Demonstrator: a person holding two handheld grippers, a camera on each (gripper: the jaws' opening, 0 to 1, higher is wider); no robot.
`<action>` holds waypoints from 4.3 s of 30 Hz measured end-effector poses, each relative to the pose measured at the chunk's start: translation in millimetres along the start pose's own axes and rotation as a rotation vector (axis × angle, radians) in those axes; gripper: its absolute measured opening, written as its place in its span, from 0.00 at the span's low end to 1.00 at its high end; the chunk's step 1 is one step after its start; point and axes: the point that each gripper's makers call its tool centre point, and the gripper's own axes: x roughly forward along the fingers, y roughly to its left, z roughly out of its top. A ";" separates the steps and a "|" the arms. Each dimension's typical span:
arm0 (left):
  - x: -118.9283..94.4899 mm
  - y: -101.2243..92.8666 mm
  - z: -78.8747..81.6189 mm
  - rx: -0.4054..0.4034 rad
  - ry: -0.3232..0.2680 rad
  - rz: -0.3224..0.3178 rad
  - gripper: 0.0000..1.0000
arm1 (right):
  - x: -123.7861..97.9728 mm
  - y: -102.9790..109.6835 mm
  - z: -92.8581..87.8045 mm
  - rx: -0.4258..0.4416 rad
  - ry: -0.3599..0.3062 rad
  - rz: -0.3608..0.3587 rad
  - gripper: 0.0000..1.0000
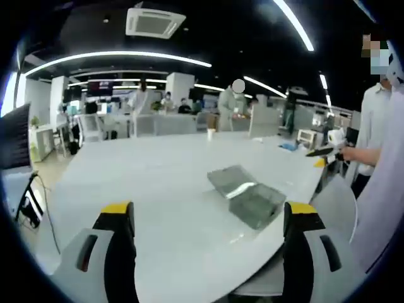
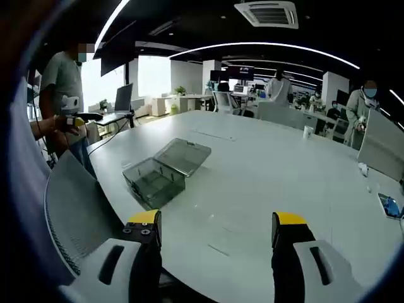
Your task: Insert the divider into the dual guide fixture by aligning both edges with the guide slots and pushing it downward to the bottom, including one-sided entry, uneven engagement, binding, and posture correction.
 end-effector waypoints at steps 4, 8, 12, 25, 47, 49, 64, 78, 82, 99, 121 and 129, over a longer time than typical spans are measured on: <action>0.7 0.2 0.8 0.000 0.001 -0.001 0.96 | 0.0 -0.1 -0.8 0.002 0.007 0.003 0.67; 1.9 -0.1 1.6 0.002 0.000 -0.004 0.96 | -0.3 -1.8 -0.9 0.001 0.007 -0.002 0.67; 2.9 -0.9 1.4 0.002 0.002 -0.006 0.96 | -0.4 -2.5 -1.1 0.002 0.009 -0.003 0.67; 2.3 -2.1 -1.7 -0.005 0.012 -0.008 0.94 | 0.3 -2.4 -3.2 0.001 0.017 -0.006 0.65; -0.6 1.3 0.4 -0.014 -0.001 0.006 0.97 | -1.1 -0.8 -6.1 -0.004 0.026 0.001 0.63; -0.5 1.2 0.9 -0.012 -0.001 0.006 0.97 | -1.5 -1.6 -6.4 -0.005 0.027 -0.003 0.63; 0.4 -0.5 3.2 -0.010 -0.010 0.001 0.96 | -0.8 -2.5 -5.8 -0.014 0.033 0.000 0.62; 1.7 -1.7 2.3 -0.012 -0.009 -0.005 0.96 | -2.1 -2.2 -4.5 -0.025 0.042 -0.001 0.61; 2.2 -1.6 2.6 -0.012 -0.011 -0.007 0.96 | -1.9 -2.6 -4.8 -0.027 0.045 0.001 0.61; 5.2 -7.8 1.8 -0.015 -0.006 -0.026 0.96 | 9.9 1.1 -5.2 -0.081 0.101 0.067 0.55; 6.7 -19.6 7.0 -0.015 -0.031 -0.047 0.95 | 68.9 -4.2 -38.9 0.077 0.364 -0.002 0.37; 2.4 -18.6 9.4 -0.018 -0.055 -0.046 0.95 | 76.4 -7.0 -36.2 0.088 0.390 -0.014 0.39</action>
